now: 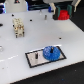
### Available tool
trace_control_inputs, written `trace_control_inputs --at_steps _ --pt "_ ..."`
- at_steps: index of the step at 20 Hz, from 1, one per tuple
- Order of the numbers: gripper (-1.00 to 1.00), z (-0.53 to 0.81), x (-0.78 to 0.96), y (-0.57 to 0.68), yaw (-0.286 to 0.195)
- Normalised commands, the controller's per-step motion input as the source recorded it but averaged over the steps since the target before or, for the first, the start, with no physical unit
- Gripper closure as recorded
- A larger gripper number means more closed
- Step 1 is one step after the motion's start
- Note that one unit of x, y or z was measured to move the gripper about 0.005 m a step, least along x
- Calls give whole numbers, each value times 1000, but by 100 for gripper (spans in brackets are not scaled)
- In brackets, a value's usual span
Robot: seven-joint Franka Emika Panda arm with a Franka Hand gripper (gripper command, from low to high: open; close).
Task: Insert the blue gear onto the right peg, followed by the red gear
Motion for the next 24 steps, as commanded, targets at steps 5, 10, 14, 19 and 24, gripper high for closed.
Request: trace_control_inputs --at_steps 5,10,14,19,24 --pt "100 199 814 -227 0" --pt "100 107 771 -251 0" --pt "100 62 691 -245 0" --pt "100 17 566 -206 0" --pt "100 -16 399 -195 0"
